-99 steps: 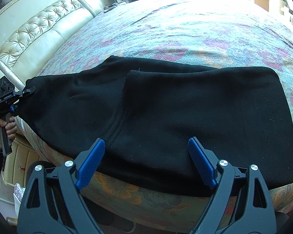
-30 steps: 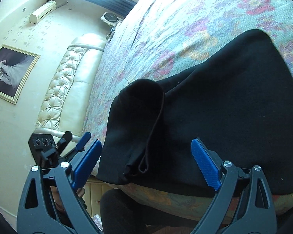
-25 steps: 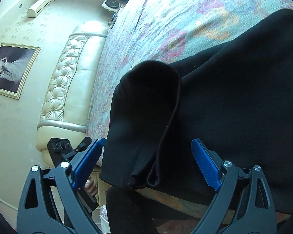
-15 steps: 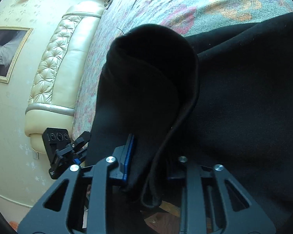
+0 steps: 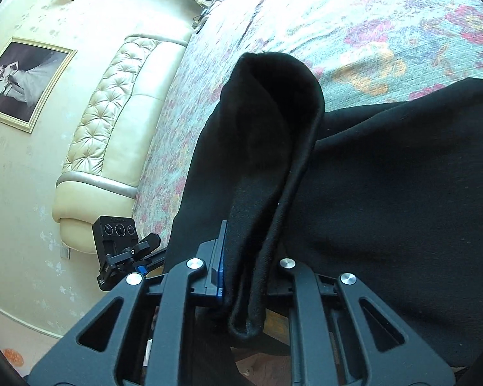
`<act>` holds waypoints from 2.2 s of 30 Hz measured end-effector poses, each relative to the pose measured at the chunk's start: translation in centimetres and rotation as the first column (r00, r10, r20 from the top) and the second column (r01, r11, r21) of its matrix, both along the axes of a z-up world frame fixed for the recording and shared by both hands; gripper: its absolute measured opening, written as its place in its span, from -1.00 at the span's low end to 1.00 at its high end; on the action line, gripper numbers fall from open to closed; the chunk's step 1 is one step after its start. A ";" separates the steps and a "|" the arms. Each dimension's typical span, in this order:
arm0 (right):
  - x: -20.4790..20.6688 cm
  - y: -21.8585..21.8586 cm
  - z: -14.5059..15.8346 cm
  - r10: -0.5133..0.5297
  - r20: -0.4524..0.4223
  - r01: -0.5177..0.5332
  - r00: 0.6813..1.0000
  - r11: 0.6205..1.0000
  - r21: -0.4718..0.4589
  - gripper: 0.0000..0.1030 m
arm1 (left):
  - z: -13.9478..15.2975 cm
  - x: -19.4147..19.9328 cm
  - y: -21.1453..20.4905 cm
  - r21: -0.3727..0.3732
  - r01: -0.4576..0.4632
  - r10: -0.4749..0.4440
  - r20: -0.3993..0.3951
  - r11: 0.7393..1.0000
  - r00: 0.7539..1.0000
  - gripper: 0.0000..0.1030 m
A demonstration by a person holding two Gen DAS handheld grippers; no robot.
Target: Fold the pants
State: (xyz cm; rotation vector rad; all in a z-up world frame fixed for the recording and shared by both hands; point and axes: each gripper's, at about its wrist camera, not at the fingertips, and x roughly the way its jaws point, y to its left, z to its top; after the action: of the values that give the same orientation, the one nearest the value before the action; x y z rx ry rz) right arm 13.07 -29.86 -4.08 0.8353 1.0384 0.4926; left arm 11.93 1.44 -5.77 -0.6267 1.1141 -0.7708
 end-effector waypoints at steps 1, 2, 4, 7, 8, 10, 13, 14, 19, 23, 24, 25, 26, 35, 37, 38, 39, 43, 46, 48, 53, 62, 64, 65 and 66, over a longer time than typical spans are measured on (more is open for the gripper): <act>-0.1 -0.4 0.2 -0.007 -0.001 0.007 1.000 1.000 -0.008 -0.74 | -0.1 -0.2 -0.1 -0.004 0.004 -0.004 -0.007 1.000 1.000 0.66; -0.2 -0.9 0.1 -0.015 -0.003 0.015 1.000 1.000 -0.012 -0.74 | -0.3 -0.3 -0.3 0.000 0.012 -0.012 -0.010 1.000 1.000 0.66; -0.4 -2.1 0.0 -0.031 -0.010 0.031 0.999 0.999 -0.018 -0.74 | -0.6 -0.7 -0.9 0.019 0.028 -0.028 -0.011 0.999 1.000 0.66; -0.9 -3.5 -0.4 -0.058 -0.021 0.057 0.998 0.998 -0.030 -0.74 | -1.2 -1.0 -2.1 0.025 0.061 -0.060 -0.031 0.998 0.998 0.66; -1.2 -3.2 -0.4 -0.064 -0.024 0.063 0.998 0.997 -0.033 -0.74 | -1.3 -1.2 -2.6 0.030 0.072 -0.071 -0.036 0.997 0.997 0.66; -1.5 -3.7 -0.7 -0.074 -0.032 0.073 0.997 0.997 -0.040 -0.74 | -1.6 -1.4 -3.5 0.044 0.086 -0.084 -0.032 0.995 0.996 0.66; -2.0 -4.0 -1.0 -0.085 -0.040 0.083 0.996 0.996 -0.045 -0.74 | -2.1 -1.5 -4.5 0.073 0.096 -0.094 -0.027 0.993 0.995 0.66; -2.1 -4.1 -1.2 -0.090 -0.043 0.088 0.995 0.995 -0.044 -0.74 | -2.1 -1.5 -4.8 0.088 0.094 -0.093 -0.016 0.992 0.996 0.66; -2.0 -3.9 -1.2 -0.094 -0.053 0.091 0.994 0.995 -0.051 -0.74 | -2.2 -2.0 -5.6 0.149 0.082 -0.089 0.038 0.985 0.995 0.64; -2.0 -3.5 -0.2 -0.087 -0.036 0.085 0.996 0.994 -0.072 -0.74 | -1.1 -1.5 -6.8 0.200 0.058 -0.066 0.032 0.978 0.997 0.31; -2.0 -3.2 0.3 -0.084 -0.027 0.081 0.996 0.993 -0.090 -0.74 | -1.1 -1.5 -7.0 0.208 0.045 -0.051 0.027 0.977 0.998 0.31; -2.0 -3.5 0.5 -0.085 -0.021 0.083 0.996 0.991 -0.104 -0.74 | -1.2 -1.5 -7.4 0.223 0.040 -0.048 0.031 0.974 0.998 0.30; -1.9 -3.5 0.5 -0.088 -0.023 0.084 0.996 0.989 -0.120 -0.74 | -1.0 -1.6 -8.1 0.242 0.042 -0.054 0.043 0.969 0.998 0.31; -1.7 -3.9 -1.8 -0.107 -0.065 0.099 0.992 0.988 -0.116 -0.74 | -0.7 -0.5 -7.0 0.161 0.043 -0.042 -0.008 0.986 0.999 0.37; -1.6 -4.1 -1.6 -0.109 -0.060 0.102 0.992 0.988 -0.112 -0.74 | -0.3 -0.4 -6.4 0.159 0.022 -0.022 -0.002 0.987 1.000 0.38; -1.6 -4.3 -1.6 -0.112 -0.059 0.105 0.992 0.988 -0.110 -0.74 | 0.1 -0.3 -6.4 0.159 0.018 -0.020 0.014 0.987 1.000 0.38; -1.7 -4.7 -1.7 -0.114 -0.060 0.108 0.992 0.989 -0.104 -0.74 | 0.4 -0.2 -6.4 0.166 0.015 -0.021 0.034 0.986 0.999 0.38; -1.7 -5.8 -2.6 -0.126 -0.070 0.120 0.990 0.990 -0.077 -0.74 | 0.7 -0.4 -7.0 0.210 0.043 -0.063 0.089 0.977 0.994 0.39; -1.8 -6.0 -3.0 -0.128 -0.077 0.123 0.989 0.990 -0.064 -0.75 | -0.8 -0.4 -7.2 0.220 0.046 -0.058 0.051 0.974 0.997 0.40; -1.7 -6.1 -2.9 -0.122 -0.078 0.117 0.989 0.991 -0.060 -0.72 | -1.4 -1.0 -6.4 0.190 0.033 -0.040 0.035 0.981 0.999 0.43; -2.1 -7.2 -2.3 -0.126 -0.085 0.122 0.988 0.991 -0.045 -0.18 | -1.4 -1.1 -6.2 0.194 0.031 -0.039 0.036 0.981 0.999 0.47; -5.9 -10.4 -0.4 -0.261 -0.078 0.246 0.962 0.956 -0.161 0.84 | -1.5 -1.1 -6.3 0.192 0.042 -0.050 0.040 0.981 0.998 0.52; -6.4 -10.4 -2.5 -0.253 -0.131 0.248 0.959 0.967 -0.049 0.84 | -1.4 -1.2 -6.7 0.194 0.044 -0.052 0.039 0.980 0.998 0.52; -6.5 -10.2 -3.5 -0.237 -0.153 0.243 0.959 0.970 0.020 0.84 | -1.4 -1.3 -6.7 0.192 0.048 -0.055 0.034 0.980 0.998 0.53; -6.5 -9.8 -4.4 -0.217 -0.169 0.232 0.961 0.970 0.076 0.84 | -1.4 -1.3 -6.8 0.192 0.052 -0.059 0.030 0.980 0.998 0.53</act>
State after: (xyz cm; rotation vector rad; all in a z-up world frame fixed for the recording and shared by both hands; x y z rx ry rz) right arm 6.57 -39.67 -8.43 1.0781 1.0563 0.2863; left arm 10.60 -5.31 -7.12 -0.4206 1.1613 -0.7100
